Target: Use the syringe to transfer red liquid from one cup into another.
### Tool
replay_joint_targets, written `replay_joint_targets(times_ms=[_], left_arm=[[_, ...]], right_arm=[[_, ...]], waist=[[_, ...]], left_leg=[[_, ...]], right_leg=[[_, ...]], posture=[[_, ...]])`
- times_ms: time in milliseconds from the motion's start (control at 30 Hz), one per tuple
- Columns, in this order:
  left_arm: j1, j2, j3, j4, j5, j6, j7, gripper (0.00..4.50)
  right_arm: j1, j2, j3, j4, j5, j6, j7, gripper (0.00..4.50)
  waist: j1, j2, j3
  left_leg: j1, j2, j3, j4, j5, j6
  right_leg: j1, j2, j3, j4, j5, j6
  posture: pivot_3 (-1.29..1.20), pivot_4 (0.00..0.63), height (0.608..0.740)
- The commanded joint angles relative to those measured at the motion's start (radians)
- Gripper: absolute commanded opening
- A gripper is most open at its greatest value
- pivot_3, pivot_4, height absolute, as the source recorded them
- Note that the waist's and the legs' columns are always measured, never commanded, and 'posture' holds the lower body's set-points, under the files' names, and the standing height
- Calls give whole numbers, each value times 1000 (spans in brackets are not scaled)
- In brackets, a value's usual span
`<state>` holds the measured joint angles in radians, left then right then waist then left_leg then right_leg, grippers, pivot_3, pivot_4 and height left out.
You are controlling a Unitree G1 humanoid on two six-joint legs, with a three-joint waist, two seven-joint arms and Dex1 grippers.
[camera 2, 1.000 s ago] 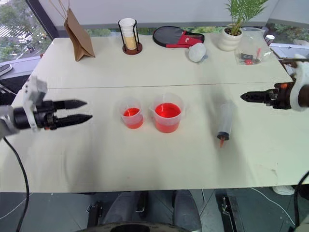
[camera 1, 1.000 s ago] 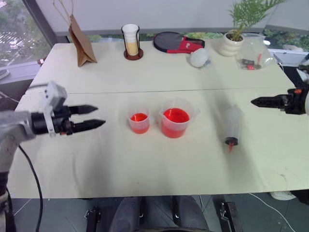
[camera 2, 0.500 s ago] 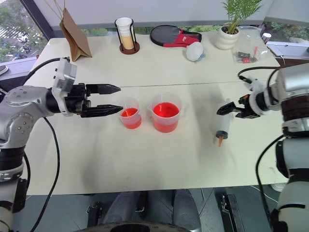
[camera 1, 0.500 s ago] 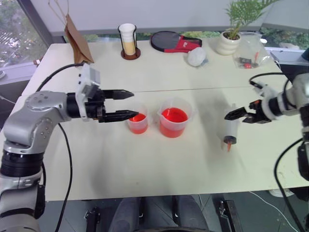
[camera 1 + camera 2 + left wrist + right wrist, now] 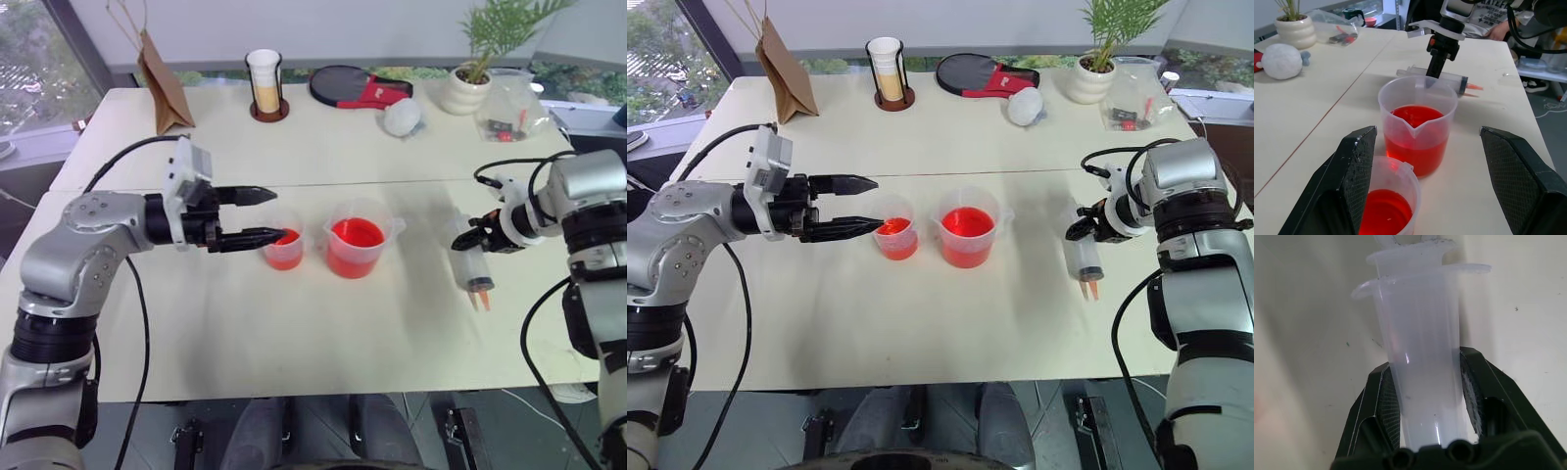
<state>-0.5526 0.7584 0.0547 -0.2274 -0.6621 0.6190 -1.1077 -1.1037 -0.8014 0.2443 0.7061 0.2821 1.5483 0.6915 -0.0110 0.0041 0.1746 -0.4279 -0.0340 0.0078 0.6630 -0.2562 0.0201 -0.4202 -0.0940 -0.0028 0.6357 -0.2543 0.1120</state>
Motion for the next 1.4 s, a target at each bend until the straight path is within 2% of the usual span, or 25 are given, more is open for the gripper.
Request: replay_joint_targets(times_ms=[33,133,300,500,567,767,967,1233,1400], left_arm=[[-26,26,35,44,19,-30,-11,3480],[-62,50,34,115,41,-54,-38,3480],[-160,64,-2,232,87,-95,-105,3480],[-297,50,-36,370,136,-140,-180,3480],[-331,49,-50,393,157,-151,-197,3480],[-380,40,-60,395,169,-148,-232,3480],[-496,-56,-79,468,191,-191,-225,3480],[-680,-229,-102,783,308,-447,-223,3480],[-733,-303,-101,896,339,-540,-229,3480]], right_arm=[[-67,-16,-120,-80,44,-162,61,1411],[-148,-21,-247,-197,120,-414,182,1411],[-109,34,-364,-448,234,-589,283,1411],[153,180,-411,-798,351,-675,261,1411],[270,221,-390,-860,310,-788,245,1411],[423,316,-384,-888,308,-894,171,1411],[470,372,-327,-859,248,-1011,137,1411],[494,402,-294,-844,220,-1074,106,1411],[507,402,-286,-860,222,-1078,98,1411]], waist=[[-2,0,0],[-7,4,3],[-1,-1,2],[3,-6,1],[4,-6,1],[-2,-6,2],[0,-6,2],[-1,-7,2],[-2,-7,2]], left_leg=[[0,0,0,0,0,0],[0,0,2,0,0,0],[0,5,2,-1,-1,0],[0,4,1,3,0,0],[0,4,0,4,0,0],[0,4,1,4,0,0],[0,5,1,4,0,-1],[0,4,1,4,0,-1],[0,4,1,4,0,-1]], right_leg=[[0,0,0,0,0,0],[-2,0,0,0,1,2],[-5,4,-1,7,1,3],[-2,4,-1,10,1,3],[-2,4,-1,11,1,3],[-4,4,0,12,1,3],[-4,4,0,12,1,3],[-4,5,0,12,1,3],[-4,5,0,11,1,3]], posture=[[0,150,740],[0,150,740],[0,150,740],[0,150,740],[0,150,740],[0,150,740],[0,150,740],[0,150,740],[0,150,740]])
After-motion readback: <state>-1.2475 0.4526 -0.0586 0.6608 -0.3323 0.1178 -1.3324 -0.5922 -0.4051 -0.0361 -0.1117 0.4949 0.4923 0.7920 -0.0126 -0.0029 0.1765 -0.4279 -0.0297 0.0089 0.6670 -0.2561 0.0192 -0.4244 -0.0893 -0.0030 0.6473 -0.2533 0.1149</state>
